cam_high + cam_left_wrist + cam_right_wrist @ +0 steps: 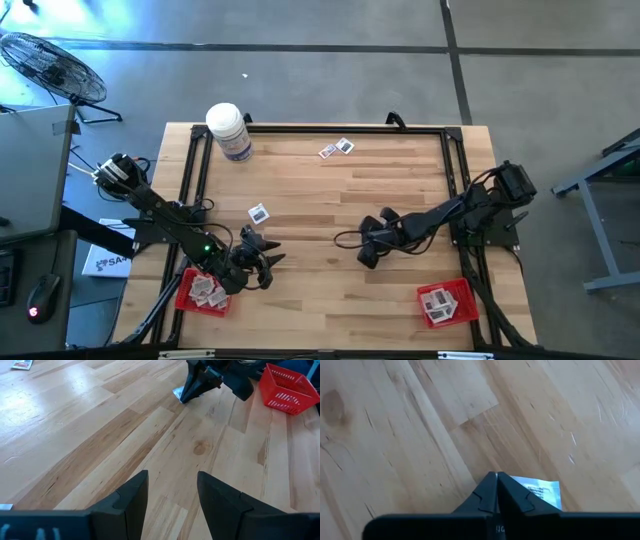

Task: Pick & Place First Aid Supplies
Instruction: Put the towelette pack into the right red bin

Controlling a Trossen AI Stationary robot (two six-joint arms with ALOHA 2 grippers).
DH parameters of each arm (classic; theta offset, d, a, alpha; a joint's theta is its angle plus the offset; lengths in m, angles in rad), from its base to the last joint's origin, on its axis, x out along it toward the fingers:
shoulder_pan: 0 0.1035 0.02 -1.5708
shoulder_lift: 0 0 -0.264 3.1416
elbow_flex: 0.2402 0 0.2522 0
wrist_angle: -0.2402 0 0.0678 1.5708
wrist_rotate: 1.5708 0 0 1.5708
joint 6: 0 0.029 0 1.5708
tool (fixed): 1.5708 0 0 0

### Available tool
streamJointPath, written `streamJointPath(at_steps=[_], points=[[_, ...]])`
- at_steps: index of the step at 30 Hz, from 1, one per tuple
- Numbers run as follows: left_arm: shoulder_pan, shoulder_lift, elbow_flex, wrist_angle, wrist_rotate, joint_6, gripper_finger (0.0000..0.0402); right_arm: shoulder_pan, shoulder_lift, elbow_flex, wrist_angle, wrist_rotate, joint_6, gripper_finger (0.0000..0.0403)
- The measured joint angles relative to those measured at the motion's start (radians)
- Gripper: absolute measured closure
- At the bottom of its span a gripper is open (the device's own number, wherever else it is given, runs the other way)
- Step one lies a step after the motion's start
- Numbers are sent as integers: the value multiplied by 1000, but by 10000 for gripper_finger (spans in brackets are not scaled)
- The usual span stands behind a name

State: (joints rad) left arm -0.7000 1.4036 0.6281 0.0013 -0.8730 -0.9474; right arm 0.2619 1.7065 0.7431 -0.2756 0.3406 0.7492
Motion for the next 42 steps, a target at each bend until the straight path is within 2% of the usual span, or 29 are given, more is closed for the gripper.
streamJointPath(at_steps=[5,12,22,28,32,37,42], points=[[0,0,0,0,1,0,234,3,-17,-5,23,-15,15,401],[0,0,0,-1,1,0,234,42,-145,-9,13,-73,73,402],[0,0,0,0,1,0,234,173,-317,-8,7,-171,216,402],[0,0,0,-1,1,0,234,338,-435,-7,4,-204,422,402],[0,0,0,-1,0,0,234,483,-483,-6,-82,-256,644,403],[0,0,0,0,-8,-1,234,640,-472,-6,-276,-346,891,403],[0,0,0,0,-9,-1,234,726,-439,-6,-359,-350,1004,403]])
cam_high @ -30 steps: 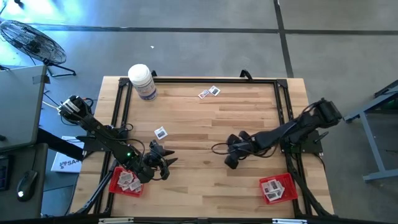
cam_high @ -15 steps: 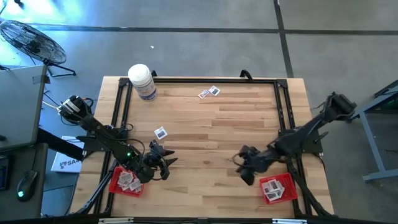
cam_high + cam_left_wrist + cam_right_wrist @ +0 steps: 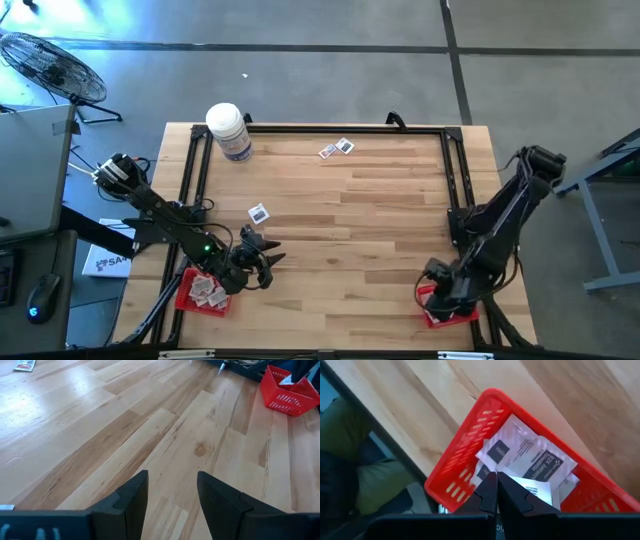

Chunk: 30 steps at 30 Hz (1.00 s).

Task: Pick & Place First Aid Supplies
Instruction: Put the towelette pack into the right red bin

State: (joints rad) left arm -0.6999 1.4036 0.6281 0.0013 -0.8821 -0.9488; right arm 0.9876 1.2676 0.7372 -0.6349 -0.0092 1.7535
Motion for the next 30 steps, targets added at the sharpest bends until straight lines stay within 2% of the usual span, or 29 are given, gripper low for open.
streamJointPath(at_steps=[4,9,14,22,30], points=[[0,0,0,1,-7,-1,234,12,31,0,0,36,0,403],[0,0,0,1,-13,-2,234,11,93,1,-11,18,-4,402],[0,0,0,1,-13,-2,234,-4,115,1,-1,-10,15,383],[0,0,0,1,-14,-2,234,-92,47,1,23,-107,1,346],[0,0,0,0,-20,-2,234,-247,-62,2,54,-90,-145,355]])
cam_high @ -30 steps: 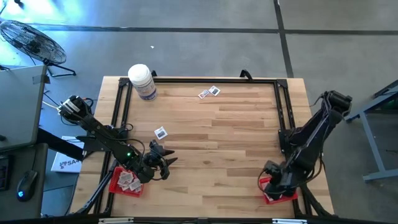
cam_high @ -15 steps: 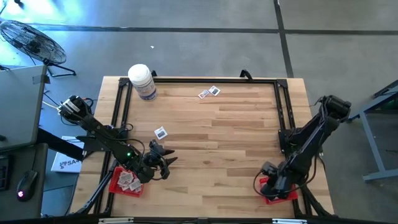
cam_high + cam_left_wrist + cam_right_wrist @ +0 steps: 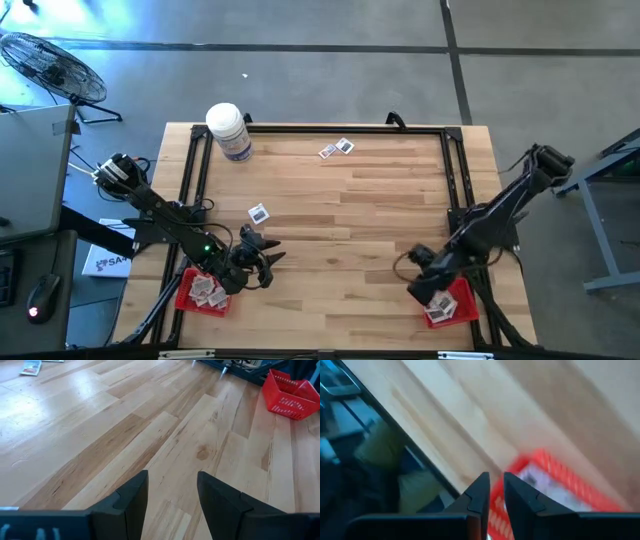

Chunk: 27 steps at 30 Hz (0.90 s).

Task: Pick & Place First Aid Supplies
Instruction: Put the towelette pack into the right red bin

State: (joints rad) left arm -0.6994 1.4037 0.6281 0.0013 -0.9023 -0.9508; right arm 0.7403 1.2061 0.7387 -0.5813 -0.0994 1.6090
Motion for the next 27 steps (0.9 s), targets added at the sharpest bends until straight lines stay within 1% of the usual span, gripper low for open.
streamJointPath(at_steps=[2,4,9,11,13,15,17,19,24,27], points=[[0,0,0,0,-9,0,234,-48,-8,0,20,61,-58,361],[0,0,0,0,-20,0,234,-105,-8,0,71,165,-147,367],[0,0,0,0,-32,0,234,-246,-8,0,245,465,-473,378],[0,0,0,0,-30,0,234,-303,-7,0,307,527,-606,379],[0,0,0,1,-23,0,234,-356,3,0,363,551,-718,379],[0,0,0,0,-9,-2,234,-397,19,0,407,555,-792,378],[0,0,0,-9,16,-4,234,-430,42,0,447,554,-828,378],[0,0,0,-25,17,-24,234,-455,68,0,469,545,-829,379],[0,0,0,-155,-81,-191,234,-478,145,0,505,492,-824,377],[27,5,0,-270,-84,-352,234,-477,194,0,526,453,-803,376]])
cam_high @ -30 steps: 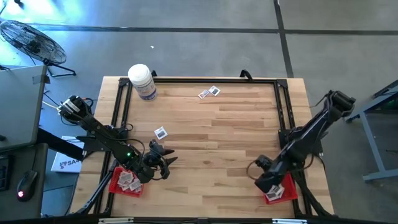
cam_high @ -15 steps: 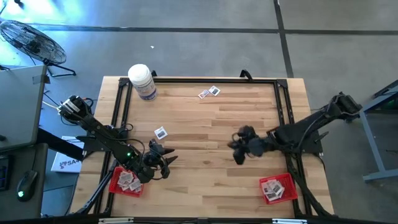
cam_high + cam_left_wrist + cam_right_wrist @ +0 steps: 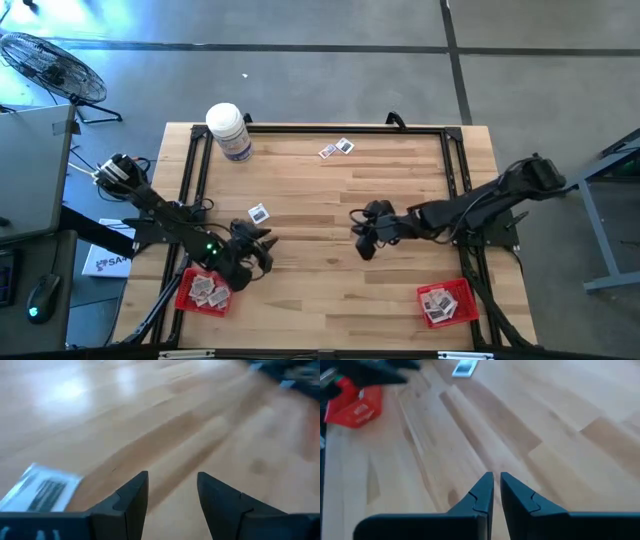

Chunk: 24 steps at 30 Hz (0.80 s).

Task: Pick & Place First Aid Supplies
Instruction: Put the towelette pack into the right red bin

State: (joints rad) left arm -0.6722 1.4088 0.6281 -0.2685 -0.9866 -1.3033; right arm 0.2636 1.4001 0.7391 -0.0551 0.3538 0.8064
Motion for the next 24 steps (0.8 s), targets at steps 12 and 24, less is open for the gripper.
streamJointPath(at_steps=[12,24], points=[[259,95,-1,-134,219,-212,234,39,189,0,344,-60,-90,375],[493,99,-1,-202,299,-178,234,165,232,0,412,0,-128,375]])
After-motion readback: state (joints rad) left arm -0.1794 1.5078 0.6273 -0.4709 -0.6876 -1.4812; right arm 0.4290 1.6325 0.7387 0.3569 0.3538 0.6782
